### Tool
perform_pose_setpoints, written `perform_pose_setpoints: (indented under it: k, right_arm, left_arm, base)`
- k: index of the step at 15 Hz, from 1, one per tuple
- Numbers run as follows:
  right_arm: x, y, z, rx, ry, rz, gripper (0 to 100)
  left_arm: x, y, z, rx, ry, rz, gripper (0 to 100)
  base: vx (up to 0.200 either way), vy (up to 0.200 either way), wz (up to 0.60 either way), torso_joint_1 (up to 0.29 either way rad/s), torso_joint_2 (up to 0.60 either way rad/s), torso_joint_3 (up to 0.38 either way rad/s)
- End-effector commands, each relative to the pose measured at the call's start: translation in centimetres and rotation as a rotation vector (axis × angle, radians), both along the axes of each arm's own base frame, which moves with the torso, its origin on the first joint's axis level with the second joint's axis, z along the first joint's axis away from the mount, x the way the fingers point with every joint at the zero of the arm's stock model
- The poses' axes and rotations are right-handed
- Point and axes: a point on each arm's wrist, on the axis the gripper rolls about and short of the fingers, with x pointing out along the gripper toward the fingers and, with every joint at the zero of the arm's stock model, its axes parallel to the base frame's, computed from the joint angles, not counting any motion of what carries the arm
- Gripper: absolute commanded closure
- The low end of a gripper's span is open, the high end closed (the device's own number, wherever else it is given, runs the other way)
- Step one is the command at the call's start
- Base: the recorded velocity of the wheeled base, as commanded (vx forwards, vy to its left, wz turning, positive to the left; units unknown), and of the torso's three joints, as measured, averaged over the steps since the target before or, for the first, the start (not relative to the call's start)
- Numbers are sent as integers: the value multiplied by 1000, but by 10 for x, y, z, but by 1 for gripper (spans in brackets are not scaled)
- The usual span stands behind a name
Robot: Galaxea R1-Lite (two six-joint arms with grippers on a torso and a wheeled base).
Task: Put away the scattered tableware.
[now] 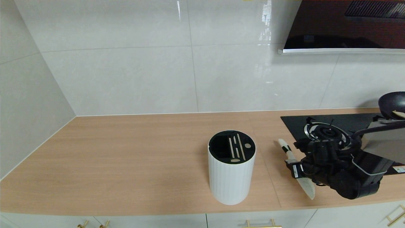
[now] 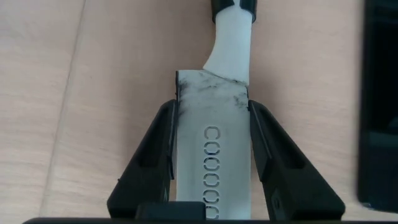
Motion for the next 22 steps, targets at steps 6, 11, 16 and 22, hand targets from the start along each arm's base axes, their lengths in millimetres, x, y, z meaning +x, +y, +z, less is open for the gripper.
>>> perform_pose_setpoints:
  k: [6,11,16,22]
  right_arm:
    - [-31,7,179,115,-439,59,100]
    - [-85,51,234,228,-539,219,100]
    - [-134,91,244,258,-493,350,100]
    - [-161,144,221,334,-356,476,100]
  left_arm:
    - [33,-6,131,-2,122,-293,0]
    - [140,-21,191,-26,264,-440,0]
    - [209,-81,178,-272,302,-656,0]
    - [220,-130,172,-525,369,-965,0]
  base:
    - [0,0,0,0,0,0]
    - [0,0,0,0,0,0]
    - [0,0,0,0,0,0]
    - [0,0,0,0,0,0]
